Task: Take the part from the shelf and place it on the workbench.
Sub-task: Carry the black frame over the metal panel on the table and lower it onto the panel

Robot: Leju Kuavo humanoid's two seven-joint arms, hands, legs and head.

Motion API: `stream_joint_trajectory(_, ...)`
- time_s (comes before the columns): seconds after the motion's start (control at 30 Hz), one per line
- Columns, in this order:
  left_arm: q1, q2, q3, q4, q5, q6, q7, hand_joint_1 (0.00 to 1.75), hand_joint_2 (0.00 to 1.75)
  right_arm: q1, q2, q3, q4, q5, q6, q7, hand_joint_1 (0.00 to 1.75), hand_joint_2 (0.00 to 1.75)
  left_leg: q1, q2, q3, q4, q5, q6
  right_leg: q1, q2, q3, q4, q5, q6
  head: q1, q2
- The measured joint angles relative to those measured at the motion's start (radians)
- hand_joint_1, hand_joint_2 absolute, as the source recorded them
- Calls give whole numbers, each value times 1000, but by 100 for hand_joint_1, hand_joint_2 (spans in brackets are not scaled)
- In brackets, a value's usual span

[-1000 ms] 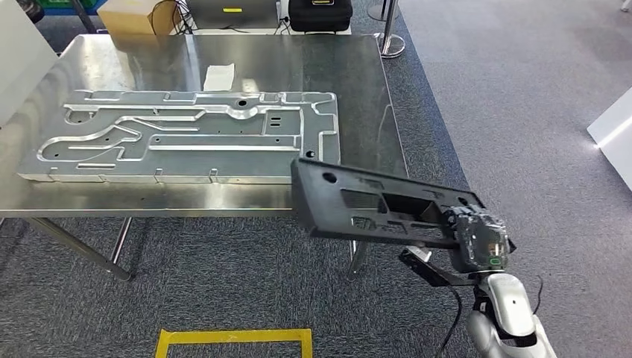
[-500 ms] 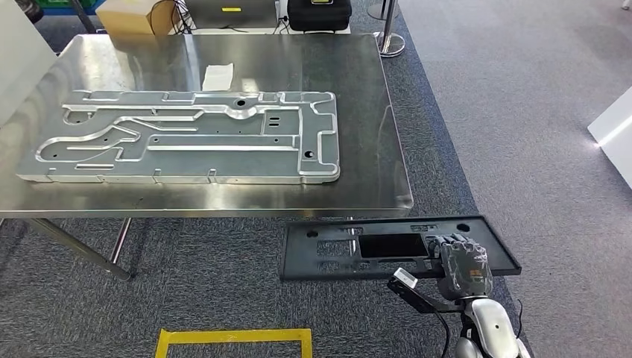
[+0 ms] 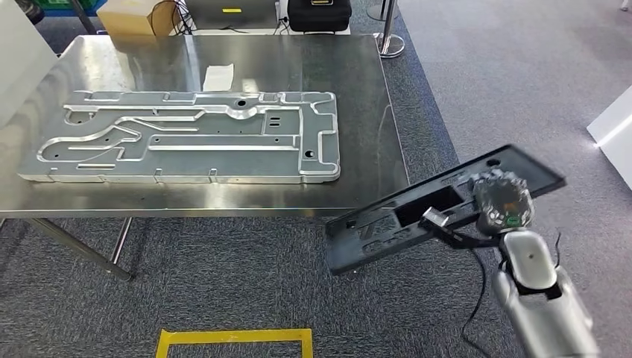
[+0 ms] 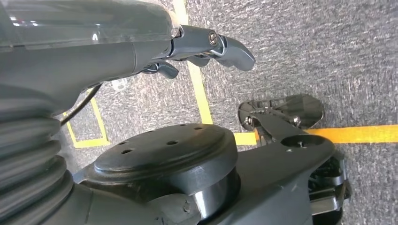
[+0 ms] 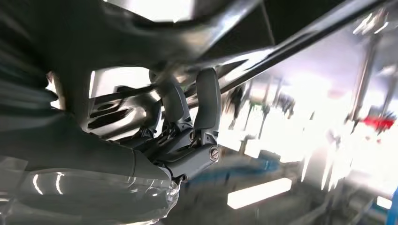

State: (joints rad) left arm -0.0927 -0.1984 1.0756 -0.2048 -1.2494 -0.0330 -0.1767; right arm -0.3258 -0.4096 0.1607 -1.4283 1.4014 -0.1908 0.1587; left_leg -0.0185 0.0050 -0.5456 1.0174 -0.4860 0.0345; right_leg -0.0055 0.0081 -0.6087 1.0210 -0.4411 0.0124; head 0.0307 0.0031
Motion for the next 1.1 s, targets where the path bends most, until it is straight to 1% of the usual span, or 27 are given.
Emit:
stream_joint_trajectory(0.07, -1, 0, -1, 0, -2, 0, 2, 0, 175, -81, -30, 0, 41, 6, 18, -7, 175, 175, 0, -1, 0, 0, 1, 1, 0, -1, 0, 0, 0, 0, 0, 0)
stream_joint_trajectory(0.13, -2, 0, -1, 0, -5, 2, 5, 0, 175, -133, -43, 4, 78, 6, 22, -11, 175, 175, 0, -2, 0, 0, 1, 1, 0, -2, 0, 0, 1, 0, 0, 0)
stream_joint_trajectory(0.3, -8, 0, -2, 0, -8, 4, 11, 0, 175, -194, -50, 23, 135, -8, 20, -12, 175, 175, 0, -2, 0, 0, 1, 1, 0, -2, 0, 0, 0, 0, 0, 0)
stream_joint_trajectory(0.57, -11, -3, -2, 0, -8, 6, 12, 0, 175, -246, -68, 32, 173, -29, 17, 13, 175, 175, 0, -2, 0, 0, 1, 1, 0, -2, 0, 0, 1, 0, 0, 0)
stream_joint_trajectory(0.87, -14, -4, -3, 0, -9, 6, 13, 0, 175, -256, -74, 36, 193, -35, 17, 15, 175, 175, 0, -3, -1, 0, 1, 1, 1, -3, -1, 0, 1, 0, 0, 0)
stream_joint_trajectory(0.97, -14, -6, -3, 0, -12, 6, 18, 0, 175, -258, -83, 33, 197, -64, 17, 13, 175, 175, 0, -3, 0, 0, 1, 1, 0, -3, -2, 0, 1, 0, 0, 0)
stream_joint_trajectory(1.1, -20, -13, -5, 0, -16, 6, 21, 0, 175, -258, -101, 14, 207, -143, 12, -4, 175, 175, 0, -4, 0, 1, 1, 1, 0, -3, -2, 0, 1, 0, 0, 0)
